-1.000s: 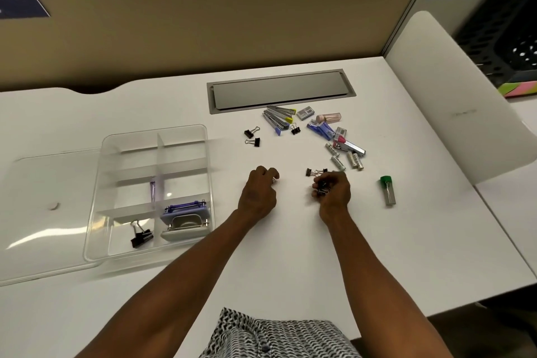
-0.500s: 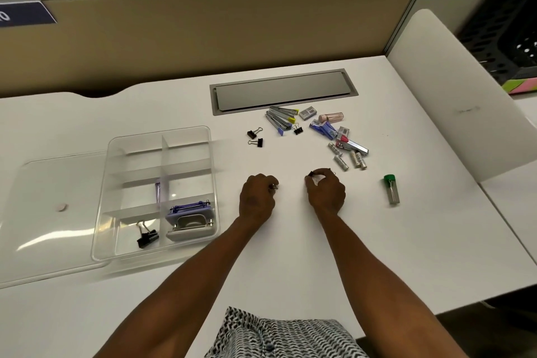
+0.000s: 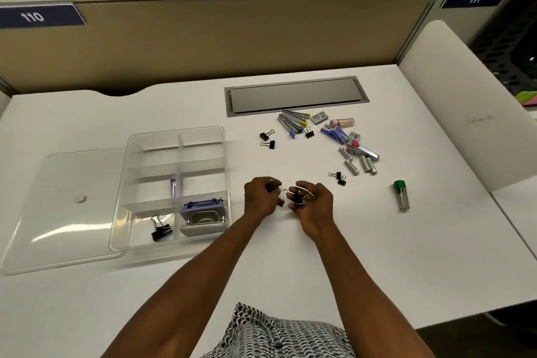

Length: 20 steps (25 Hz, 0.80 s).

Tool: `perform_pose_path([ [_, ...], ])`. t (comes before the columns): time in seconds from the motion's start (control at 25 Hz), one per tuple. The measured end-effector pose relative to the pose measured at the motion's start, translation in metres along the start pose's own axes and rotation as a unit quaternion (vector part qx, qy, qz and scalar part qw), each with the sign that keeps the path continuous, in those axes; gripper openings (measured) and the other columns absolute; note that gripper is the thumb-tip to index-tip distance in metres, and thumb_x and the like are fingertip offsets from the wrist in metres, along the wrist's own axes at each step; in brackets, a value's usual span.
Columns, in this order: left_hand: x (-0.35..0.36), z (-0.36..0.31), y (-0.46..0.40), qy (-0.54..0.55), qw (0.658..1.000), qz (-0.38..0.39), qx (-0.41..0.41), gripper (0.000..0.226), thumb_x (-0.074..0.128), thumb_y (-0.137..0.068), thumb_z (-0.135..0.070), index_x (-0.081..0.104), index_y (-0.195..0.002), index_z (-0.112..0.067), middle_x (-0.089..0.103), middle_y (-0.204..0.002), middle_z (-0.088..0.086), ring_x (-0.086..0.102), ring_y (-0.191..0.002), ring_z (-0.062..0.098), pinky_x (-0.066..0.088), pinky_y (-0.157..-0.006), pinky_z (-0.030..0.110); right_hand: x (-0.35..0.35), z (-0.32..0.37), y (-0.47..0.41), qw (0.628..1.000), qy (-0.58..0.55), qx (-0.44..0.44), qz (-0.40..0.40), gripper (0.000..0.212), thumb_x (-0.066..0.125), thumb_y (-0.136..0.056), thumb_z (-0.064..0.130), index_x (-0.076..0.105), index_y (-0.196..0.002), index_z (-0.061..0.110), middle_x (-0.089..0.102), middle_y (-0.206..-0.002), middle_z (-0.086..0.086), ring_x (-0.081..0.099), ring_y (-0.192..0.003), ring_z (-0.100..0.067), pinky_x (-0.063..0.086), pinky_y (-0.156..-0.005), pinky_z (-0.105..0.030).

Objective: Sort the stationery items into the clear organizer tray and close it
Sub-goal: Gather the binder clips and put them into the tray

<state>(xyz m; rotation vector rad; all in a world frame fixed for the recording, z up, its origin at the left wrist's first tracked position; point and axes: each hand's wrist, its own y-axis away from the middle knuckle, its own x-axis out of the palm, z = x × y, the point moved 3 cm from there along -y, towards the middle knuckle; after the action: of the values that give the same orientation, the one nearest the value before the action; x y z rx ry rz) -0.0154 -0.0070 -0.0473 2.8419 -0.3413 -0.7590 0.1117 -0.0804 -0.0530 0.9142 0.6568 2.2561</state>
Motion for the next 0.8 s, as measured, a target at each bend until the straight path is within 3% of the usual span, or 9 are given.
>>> perform_pose_path([
  [0.12,-0.006,0.009,0.006,0.080,0.995,-0.015,-0.057,0.022,0.062,-0.084,-0.004,0.073,-0.099,-0.017,0.075,-0.088,0.007,0.071,-0.083,0.019,0.058,-0.084,0.033,0.000,-0.001,0.000,0.995,0.092,0.003,-0.035,0.018,0.057,-0.082,0.020,0.070,-0.081,0.008,0.064,-0.068,-0.009,0.058,-0.053,-0.021,0.039,-0.049,-0.026],
  [0.24,-0.006,0.017,0.012,0.158,0.982,-0.021,-0.101,0.027,0.051,-0.092,0.000,0.065,-0.108,-0.017,0.074,-0.091,0.010,0.072,-0.080,0.018,0.059,-0.084,0.035,-0.003,-0.003,-0.002,0.961,0.266,-0.036,-0.068,0.013,0.060,-0.083,0.017,0.073,-0.082,0.016,0.063,-0.067,-0.005,0.055,-0.048,-0.017,0.036,-0.043,-0.025],
  [0.32,-0.007,0.017,0.017,0.192,0.975,-0.020,-0.114,0.028,0.046,-0.095,-0.002,0.062,-0.110,-0.021,0.073,-0.093,0.010,0.071,-0.078,0.014,0.059,-0.081,0.030,-0.002,-0.005,-0.001,0.925,0.365,-0.075,-0.076,0.011,0.064,-0.082,0.023,0.074,-0.087,0.023,0.067,-0.068,-0.001,0.059,-0.050,-0.013,0.042,-0.044,-0.024],
  [0.4,-0.007,0.019,0.021,0.219,0.968,-0.012,-0.125,0.029,0.045,-0.096,-0.003,0.062,-0.109,-0.023,0.072,-0.095,0.009,0.071,-0.081,0.014,0.059,-0.079,0.028,0.004,-0.007,0.002,0.880,0.452,-0.129,-0.071,0.018,0.073,-0.078,0.032,0.072,-0.094,0.025,0.069,-0.076,0.004,0.064,-0.065,-0.015,0.050,-0.058,-0.027],
  [0.52,-0.007,0.022,0.027,0.246,0.958,0.011,-0.146,0.027,0.045,-0.095,-0.004,0.065,-0.102,-0.021,0.073,-0.095,0.009,0.072,-0.082,0.016,0.060,-0.076,0.026,0.010,-0.014,0.007,0.774,0.594,-0.209,-0.071,0.042,0.078,-0.075,0.047,0.064,-0.110,0.028,0.068,-0.093,0.007,0.064,-0.084,-0.015,0.047,-0.074,-0.026],
  [0.6,-0.006,0.021,0.029,0.261,0.952,0.020,-0.160,0.027,0.046,-0.093,-0.002,0.067,-0.097,-0.018,0.074,-0.093,0.011,0.072,-0.077,0.015,0.061,-0.075,0.026,0.010,-0.016,0.008,0.736,0.631,-0.236,-0.068,0.044,0.073,-0.080,0.048,0.063,-0.118,0.027,0.070,-0.105,0.005,0.065,-0.097,-0.019,0.046,-0.078,-0.028],
  [0.72,-0.007,0.018,0.032,0.243,0.955,0.029,-0.168,0.022,0.053,-0.088,-0.007,0.069,-0.094,-0.021,0.075,-0.093,0.010,0.073,-0.084,0.018,0.060,-0.081,0.032,0.008,-0.022,0.008,0.687,0.677,-0.260,-0.048,0.038,0.062,-0.092,0.044,0.063,-0.125,0.025,0.067,-0.111,-0.001,0.064,-0.105,-0.022,0.044,-0.080,-0.029],
  [0.8,-0.007,0.015,0.035,0.231,0.958,0.028,-0.168,0.021,0.056,-0.087,-0.010,0.070,-0.091,-0.024,0.075,-0.092,0.006,0.073,-0.088,0.018,0.060,-0.084,0.036,0.005,-0.021,0.010,0.700,0.647,-0.293,-0.073,0.033,0.058,-0.096,0.042,0.068,-0.120,0.021,0.069,-0.107,-0.003,0.065,-0.101,-0.023,0.045,-0.079,-0.029],
])
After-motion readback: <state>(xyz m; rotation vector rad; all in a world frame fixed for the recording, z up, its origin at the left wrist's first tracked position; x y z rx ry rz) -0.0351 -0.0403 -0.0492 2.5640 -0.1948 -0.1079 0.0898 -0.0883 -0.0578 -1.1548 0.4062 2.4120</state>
